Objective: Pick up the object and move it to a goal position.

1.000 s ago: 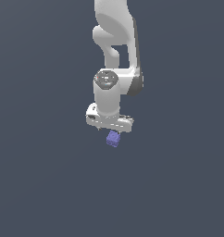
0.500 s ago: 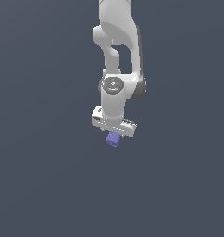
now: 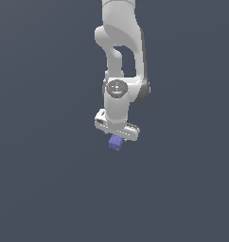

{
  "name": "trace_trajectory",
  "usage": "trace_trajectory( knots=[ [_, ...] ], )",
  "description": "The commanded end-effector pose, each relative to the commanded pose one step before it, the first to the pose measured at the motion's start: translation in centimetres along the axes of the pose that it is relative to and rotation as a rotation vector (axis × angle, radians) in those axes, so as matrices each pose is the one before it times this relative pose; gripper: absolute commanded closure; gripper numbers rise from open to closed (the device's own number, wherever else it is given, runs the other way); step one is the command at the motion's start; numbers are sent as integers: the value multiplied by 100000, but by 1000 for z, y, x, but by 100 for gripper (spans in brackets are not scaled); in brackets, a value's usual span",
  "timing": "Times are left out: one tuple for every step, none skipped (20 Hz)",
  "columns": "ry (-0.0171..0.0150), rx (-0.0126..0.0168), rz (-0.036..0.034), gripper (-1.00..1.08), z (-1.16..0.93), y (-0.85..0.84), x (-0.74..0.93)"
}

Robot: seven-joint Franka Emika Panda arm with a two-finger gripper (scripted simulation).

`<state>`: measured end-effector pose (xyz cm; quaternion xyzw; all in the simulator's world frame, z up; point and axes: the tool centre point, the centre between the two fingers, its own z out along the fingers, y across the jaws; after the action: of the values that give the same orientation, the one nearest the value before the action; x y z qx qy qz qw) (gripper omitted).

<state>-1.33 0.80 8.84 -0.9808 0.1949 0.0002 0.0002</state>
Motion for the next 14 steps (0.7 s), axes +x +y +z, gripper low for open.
trace_trajectory(
  knots=[
    [-45,-30,55,-92,470,23,-25],
    [0,0,0,-92,344,-12,-16],
    [17,0,67,-92,409,23,-6],
    [0,0,0,-92,491,-16,-25],
    [25,-2,94,-92,547,34,-9],
    [0,0,0,-92,594,-19,-30],
    [25,-1,94,-92,511,34,-3],
    [0,0,0,-92,447,-18,-15],
    [18,1,67,-92,360,18,11],
    [0,0,0,-92,293,-19,7],
    [0,0,0,-92,215,-19,18],
    [0,0,0,-92,140,-18,26],
    [0,0,0,-92,73,-14,25],
    [0,0,0,-92,21,-6,11]
  ],
)
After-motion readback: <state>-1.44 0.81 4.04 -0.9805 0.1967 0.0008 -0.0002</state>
